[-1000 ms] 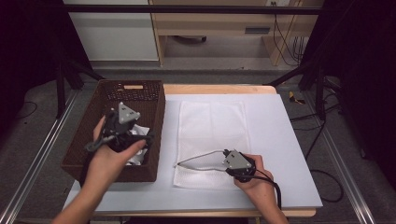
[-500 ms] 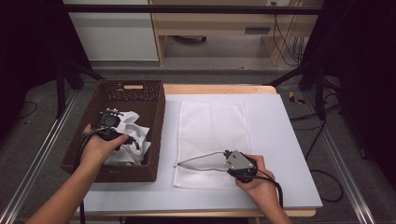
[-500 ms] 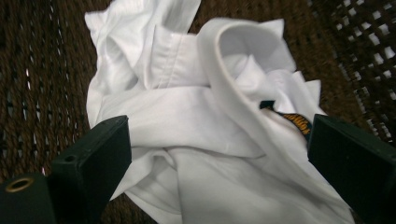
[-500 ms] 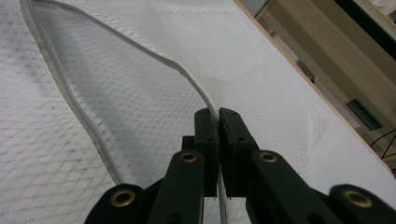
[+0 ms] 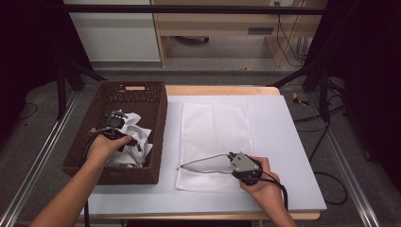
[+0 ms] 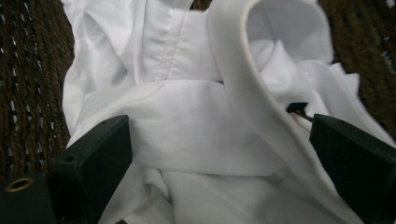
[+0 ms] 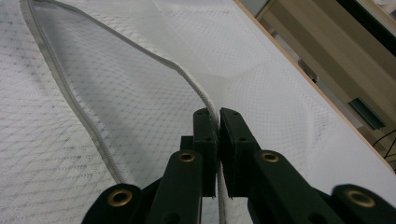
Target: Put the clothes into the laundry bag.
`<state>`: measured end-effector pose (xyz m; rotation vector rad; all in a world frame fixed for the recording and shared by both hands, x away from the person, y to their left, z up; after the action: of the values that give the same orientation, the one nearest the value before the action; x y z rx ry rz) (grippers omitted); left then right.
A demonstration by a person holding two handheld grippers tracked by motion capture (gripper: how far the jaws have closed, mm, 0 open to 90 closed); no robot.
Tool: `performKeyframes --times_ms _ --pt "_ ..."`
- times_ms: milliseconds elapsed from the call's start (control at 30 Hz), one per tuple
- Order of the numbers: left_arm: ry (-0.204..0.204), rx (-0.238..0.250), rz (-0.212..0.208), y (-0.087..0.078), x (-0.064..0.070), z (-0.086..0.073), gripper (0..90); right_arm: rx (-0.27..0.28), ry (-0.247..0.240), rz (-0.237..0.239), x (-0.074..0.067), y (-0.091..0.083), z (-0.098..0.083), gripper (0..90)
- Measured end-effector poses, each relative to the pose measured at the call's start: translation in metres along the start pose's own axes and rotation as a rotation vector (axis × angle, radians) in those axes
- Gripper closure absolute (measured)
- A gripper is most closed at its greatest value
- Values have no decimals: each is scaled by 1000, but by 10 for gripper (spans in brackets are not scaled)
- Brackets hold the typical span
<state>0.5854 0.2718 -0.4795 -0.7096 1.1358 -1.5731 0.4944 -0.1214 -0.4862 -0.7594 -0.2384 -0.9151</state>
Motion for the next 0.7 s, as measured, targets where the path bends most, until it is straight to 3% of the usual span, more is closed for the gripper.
performKeyframes --times_ms 67,367,567,700 --pt "-5 -19 -18 9 -2 -2 54 1 8 -1 0 0 0 854" --pt "-28 -26 -81 32 -5 -3 30 5 2 4 0 0 1 851" --pt "-4 -37 -102 40 -3 -3 0 1 6 6 -1 0 1 851" --pt "36 -40 -149 43 5 -3 16 3 4 7 -1 0 1 849"
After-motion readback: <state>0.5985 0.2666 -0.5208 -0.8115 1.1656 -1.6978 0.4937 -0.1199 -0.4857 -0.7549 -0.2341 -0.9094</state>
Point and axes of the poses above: each handheld gripper's, and its own axes: y roughly forward along the jaws, z roughly out of its top, x roughly to its right, the point moved 8 cm from there along y, roughly forward along the jaws, and after that the axes turned 1 degree about -z, right-handed, at the moved point
